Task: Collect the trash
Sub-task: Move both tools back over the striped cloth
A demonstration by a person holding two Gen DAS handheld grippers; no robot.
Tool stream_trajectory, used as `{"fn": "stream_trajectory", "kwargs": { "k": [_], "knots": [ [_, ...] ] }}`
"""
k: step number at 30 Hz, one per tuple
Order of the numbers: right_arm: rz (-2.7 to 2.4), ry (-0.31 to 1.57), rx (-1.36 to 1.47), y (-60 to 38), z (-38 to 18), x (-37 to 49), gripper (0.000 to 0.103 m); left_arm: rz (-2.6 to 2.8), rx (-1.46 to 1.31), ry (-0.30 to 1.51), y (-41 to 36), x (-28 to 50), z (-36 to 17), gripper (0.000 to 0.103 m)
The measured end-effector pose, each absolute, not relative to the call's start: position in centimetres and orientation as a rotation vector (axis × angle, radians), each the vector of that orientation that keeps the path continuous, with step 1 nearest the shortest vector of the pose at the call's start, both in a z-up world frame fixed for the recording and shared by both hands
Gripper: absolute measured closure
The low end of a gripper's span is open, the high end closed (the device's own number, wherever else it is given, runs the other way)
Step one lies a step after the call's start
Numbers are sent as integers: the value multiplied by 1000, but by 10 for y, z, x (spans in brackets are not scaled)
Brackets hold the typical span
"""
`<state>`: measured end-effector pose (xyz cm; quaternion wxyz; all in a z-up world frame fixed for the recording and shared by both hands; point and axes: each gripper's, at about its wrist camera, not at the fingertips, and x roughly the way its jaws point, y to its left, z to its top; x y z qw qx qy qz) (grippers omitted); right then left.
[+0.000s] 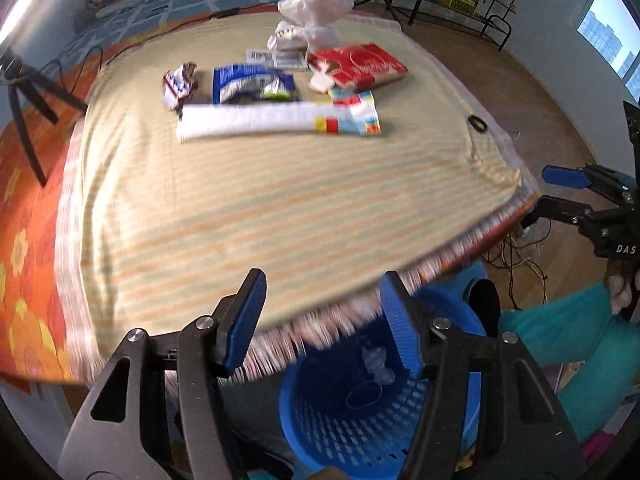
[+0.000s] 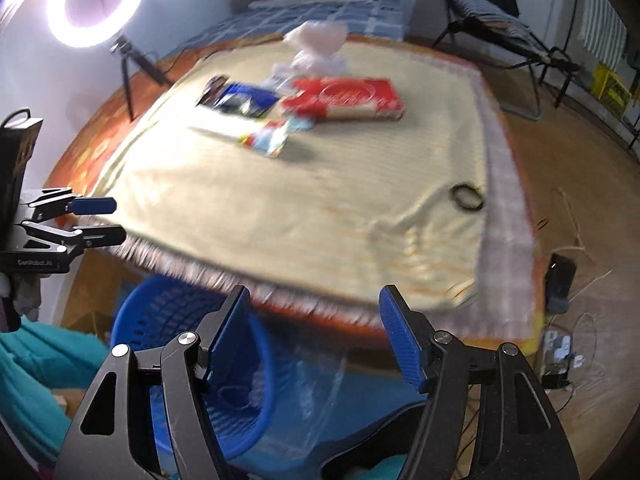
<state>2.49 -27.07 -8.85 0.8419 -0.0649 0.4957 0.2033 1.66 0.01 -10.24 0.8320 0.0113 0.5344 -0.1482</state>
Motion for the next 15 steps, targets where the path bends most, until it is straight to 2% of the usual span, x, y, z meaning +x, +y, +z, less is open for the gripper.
{"fn": "stream_trajectory", "kwargs": {
  "k": [9,15],
  "knots": [
    [359,1074,-91,-303,-82,78,37,-380,43,1103,-3,90,-88,42],
    [326,1118,-33,-323,-95,100,37,-399,-20,1136,-1,147,-99,42]
  ]
}}
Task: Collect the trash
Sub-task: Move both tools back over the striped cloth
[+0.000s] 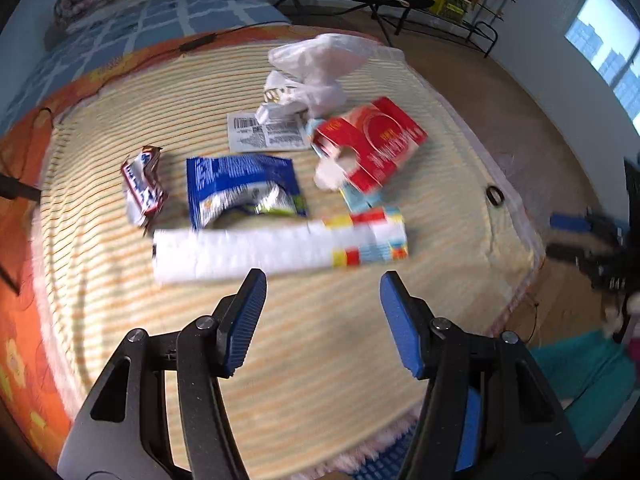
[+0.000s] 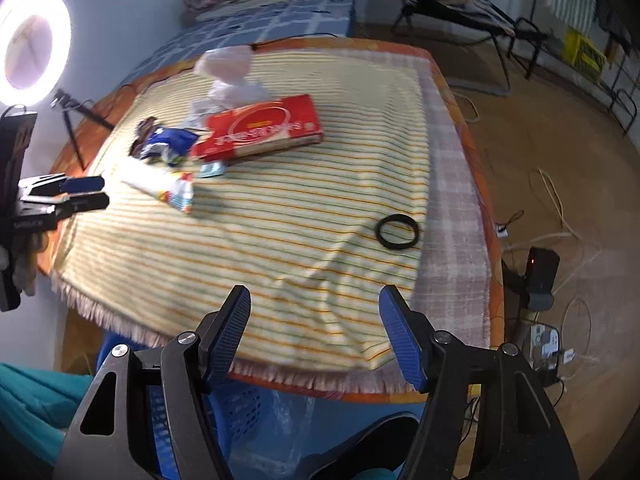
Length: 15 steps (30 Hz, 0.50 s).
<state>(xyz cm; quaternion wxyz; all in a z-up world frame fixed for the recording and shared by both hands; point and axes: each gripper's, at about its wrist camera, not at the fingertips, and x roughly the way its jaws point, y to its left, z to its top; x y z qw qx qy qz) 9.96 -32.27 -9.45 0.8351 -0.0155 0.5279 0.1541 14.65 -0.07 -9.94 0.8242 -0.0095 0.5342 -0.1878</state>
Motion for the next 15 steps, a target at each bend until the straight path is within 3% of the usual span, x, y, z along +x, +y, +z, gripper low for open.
{"fn": "stream_trajectory", "kwargs": {
  "k": [15],
  "knots": [
    [302,1162,34,-344,-113,139,37,-362,-44,1232,5,216,-150,42]
  ]
}}
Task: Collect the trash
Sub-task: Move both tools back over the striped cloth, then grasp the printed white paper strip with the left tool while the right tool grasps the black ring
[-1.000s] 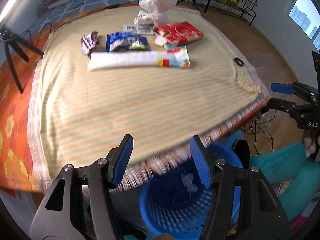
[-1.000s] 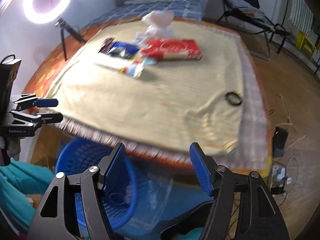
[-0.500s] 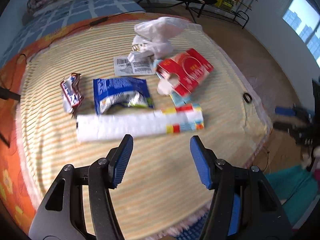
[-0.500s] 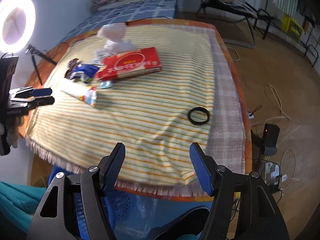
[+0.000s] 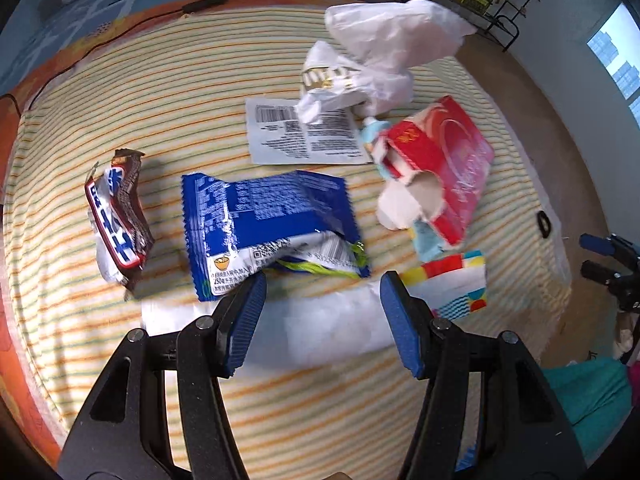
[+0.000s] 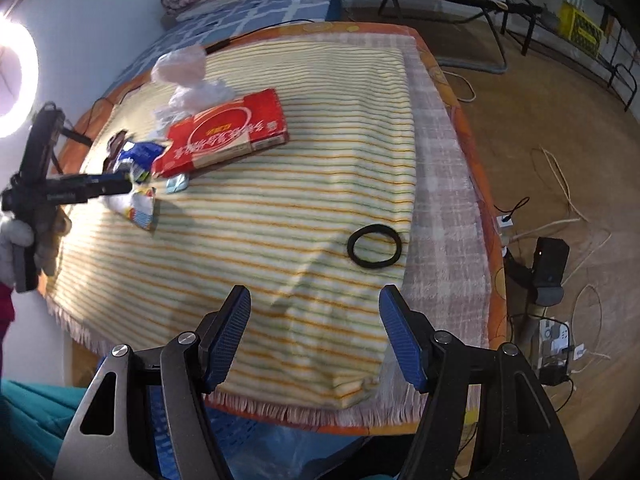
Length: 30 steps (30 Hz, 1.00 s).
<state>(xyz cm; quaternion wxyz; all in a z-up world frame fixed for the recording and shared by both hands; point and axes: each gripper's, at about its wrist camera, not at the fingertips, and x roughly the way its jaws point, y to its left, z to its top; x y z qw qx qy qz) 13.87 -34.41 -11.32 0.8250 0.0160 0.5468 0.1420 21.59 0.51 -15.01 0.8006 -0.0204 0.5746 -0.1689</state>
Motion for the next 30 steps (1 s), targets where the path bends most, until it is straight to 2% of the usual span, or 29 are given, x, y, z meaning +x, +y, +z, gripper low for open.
{"fn": "stream_trajectory", "kwargs": {
  "k": [10,20,26,30],
  "knots": [
    [300,1164,84,-351,-114,143,37,-422,-128,1298,12,197,-150,42],
    [259,1211,274,-379,-126,164,37,-427,131,1280,-35,153,-154,42],
    [229,1241,277,-377,-143,182,37,-380,243,1245,-60,147,-160,42],
    [221,1250,230,-368,-150,196,44,-375,259,1220,-67,145,-162,54]
  ]
}}
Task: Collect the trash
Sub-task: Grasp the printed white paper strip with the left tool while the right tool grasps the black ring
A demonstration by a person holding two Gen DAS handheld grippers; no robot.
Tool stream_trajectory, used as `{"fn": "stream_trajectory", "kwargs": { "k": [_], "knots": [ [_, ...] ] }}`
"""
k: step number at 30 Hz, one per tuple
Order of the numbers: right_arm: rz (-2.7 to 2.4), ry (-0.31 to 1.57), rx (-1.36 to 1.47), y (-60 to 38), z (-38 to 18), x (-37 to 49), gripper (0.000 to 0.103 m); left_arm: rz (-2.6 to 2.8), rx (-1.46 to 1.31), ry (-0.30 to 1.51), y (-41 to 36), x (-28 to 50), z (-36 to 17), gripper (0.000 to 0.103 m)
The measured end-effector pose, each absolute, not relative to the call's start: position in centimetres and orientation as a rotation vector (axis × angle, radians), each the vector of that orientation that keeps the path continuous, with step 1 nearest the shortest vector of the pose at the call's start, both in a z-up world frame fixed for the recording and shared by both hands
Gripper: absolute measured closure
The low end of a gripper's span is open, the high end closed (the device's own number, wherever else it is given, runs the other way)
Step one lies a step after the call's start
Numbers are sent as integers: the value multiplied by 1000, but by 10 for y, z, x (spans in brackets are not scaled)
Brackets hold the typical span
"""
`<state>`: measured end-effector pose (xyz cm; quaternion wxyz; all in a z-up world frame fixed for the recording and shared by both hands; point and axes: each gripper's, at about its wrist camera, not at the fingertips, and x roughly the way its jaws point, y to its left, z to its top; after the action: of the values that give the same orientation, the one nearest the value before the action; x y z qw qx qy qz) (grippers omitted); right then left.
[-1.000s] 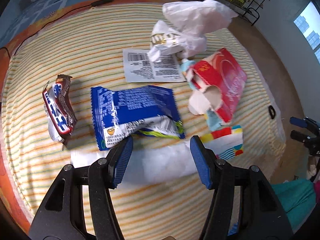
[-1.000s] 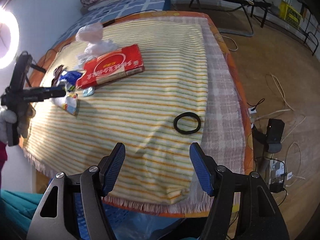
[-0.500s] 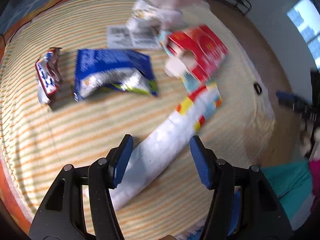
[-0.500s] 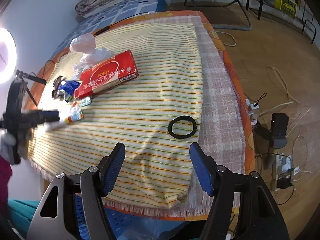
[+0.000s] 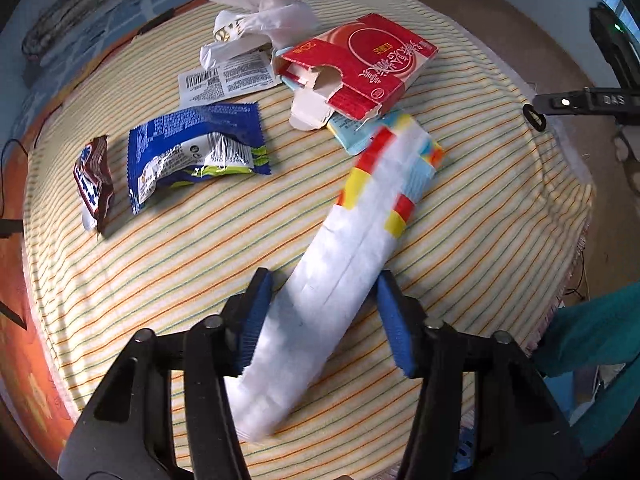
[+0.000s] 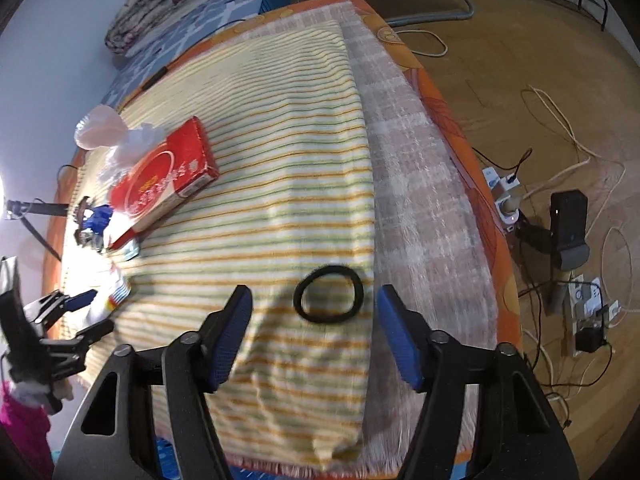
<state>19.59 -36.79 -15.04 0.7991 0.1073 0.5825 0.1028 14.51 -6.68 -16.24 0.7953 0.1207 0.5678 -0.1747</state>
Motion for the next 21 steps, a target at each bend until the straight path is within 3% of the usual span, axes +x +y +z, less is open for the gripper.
{"fn": "stream_trajectory", "kwargs": {
  "k": [4,10,15,19,21],
  "knots": [
    [186,1262,164,-360,-156,204,45,-374,264,1208,-71,145,-163,59],
    [157,1286,100,-359,-164,205,58,-374,247,1199,-61,147,-160,70],
    [145,1278,67,-360,-164,202,71,-363,200,1197,-47,145,-154,79],
    [132,1271,69,-364,-161,199,93,-354,175,1196,-42,144,-153,83],
    [136,1267,91,-366,-160,197,94,-354,170,1195,-38,144,-151,84]
  ]
}}
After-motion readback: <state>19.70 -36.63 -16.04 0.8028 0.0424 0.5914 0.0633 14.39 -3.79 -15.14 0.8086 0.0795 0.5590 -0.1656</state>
